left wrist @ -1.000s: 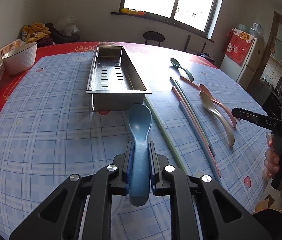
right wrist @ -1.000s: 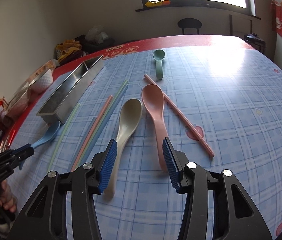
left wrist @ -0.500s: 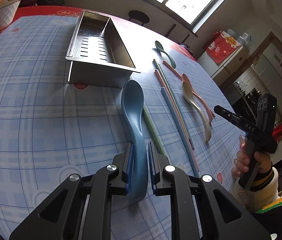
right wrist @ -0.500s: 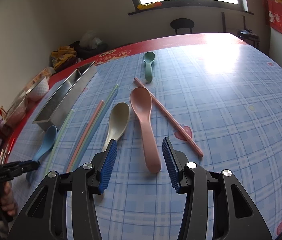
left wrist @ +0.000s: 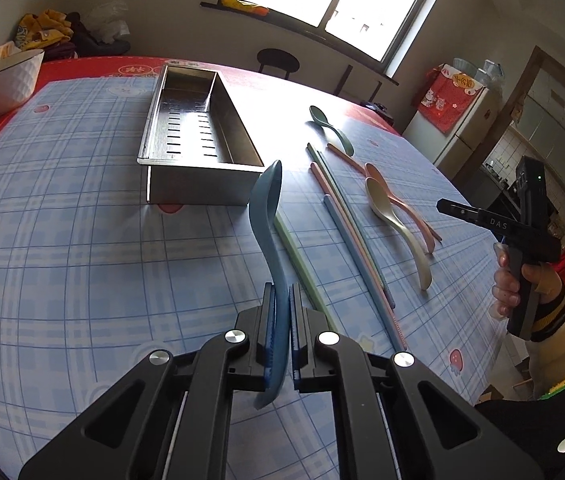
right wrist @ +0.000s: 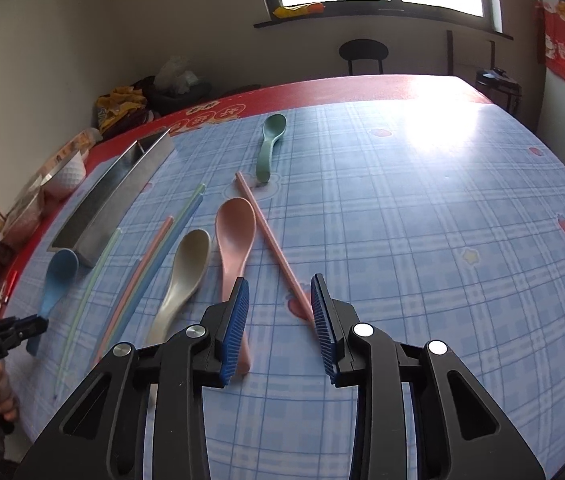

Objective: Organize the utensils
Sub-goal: 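Lift the blue spoon with the left tool while the right tool grasps the pink stick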

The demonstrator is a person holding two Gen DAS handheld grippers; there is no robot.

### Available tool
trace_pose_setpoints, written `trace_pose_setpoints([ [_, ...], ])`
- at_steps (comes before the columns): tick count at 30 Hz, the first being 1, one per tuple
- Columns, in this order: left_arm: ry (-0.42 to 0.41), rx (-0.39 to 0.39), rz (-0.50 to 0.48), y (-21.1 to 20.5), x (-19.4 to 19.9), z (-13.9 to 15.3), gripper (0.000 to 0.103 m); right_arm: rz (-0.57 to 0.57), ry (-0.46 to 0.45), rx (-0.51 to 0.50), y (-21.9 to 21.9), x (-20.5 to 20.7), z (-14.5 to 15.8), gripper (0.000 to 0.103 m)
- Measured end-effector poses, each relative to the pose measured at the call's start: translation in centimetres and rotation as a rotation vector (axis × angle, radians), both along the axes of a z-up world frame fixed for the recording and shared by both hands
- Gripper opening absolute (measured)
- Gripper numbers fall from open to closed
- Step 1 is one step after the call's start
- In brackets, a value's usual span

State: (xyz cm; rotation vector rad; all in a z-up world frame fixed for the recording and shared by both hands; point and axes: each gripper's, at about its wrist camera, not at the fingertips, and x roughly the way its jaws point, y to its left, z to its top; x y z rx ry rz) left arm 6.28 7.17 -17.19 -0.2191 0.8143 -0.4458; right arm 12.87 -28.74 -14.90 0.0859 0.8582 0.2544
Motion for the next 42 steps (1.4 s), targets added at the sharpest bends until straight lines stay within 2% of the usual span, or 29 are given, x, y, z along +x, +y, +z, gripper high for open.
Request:
trace_pose_setpoints([
  [4, -0.038, 0.02, 0.017, 0.0, -0.5, 0.4, 0.007, 0.072, 0.066, -0.053, 1.0, 3.3, -1.3, 0.024],
  [9, -0.077, 0.029, 0.063, 0.4, -1.0, 0.9, 0.007, 0.11, 0.115, -0.104, 2.6, 6.3, -2.7, 0.024],
  [17, -0.098, 0.005, 0.096, 1.3, -1.4, 1.1, 0.007, 0.132, 0.093, -0.16, 5.1, 9.1, -2.7, 0.024],
  [20, -0.106, -0.01, 0.107, 1.6, -1.5, 1.2, 0.007, 0.124, 0.102, -0.14, 4.9, 9.4, -2.7, 0.019],
  [21, -0.107, -0.018, 0.113, 1.8, -1.5, 1.2, 0.007, 0.121, 0.109, -0.132, 4.9, 9.4, -2.7, 0.01],
  [23, -0.109, -0.035, 0.125, 2.2, -1.7, 1.1, 0.007, 0.108, 0.116, -0.121, 4.6, 9.1, -2.6, 0.007],
  [28, -0.114, -0.063, 0.137, 2.8, -1.7, 1.4, 0.007, 0.033, 0.115, 0.009, 2.5, 8.1, -2.9, 0.006],
  [31, -0.112, -0.071, 0.137, 3.0, -1.5, 1.5, 0.007, -0.032, 0.076, 0.081, 1.3, 7.1, -2.4, 0.006],
  [34, -0.082, -0.076, 0.144, 3.3, -1.0, 1.3, 0.007, -0.074, 0.05, 0.215, 0.2, 6.0, -1.3, 0.006],
  [38, -0.054, -0.084, 0.152, 3.6, -0.5, 1.3, 0.007, -0.067, 0.003, 0.309, 0.8, 4.9, 0.2, 0.006],
  [42, -0.038, -0.105, 0.169, 4.1, -0.2, 1.9, 0.007, -0.03, -0.029, 0.339, 2.7, 4.6, 1.0, 0.006],
])
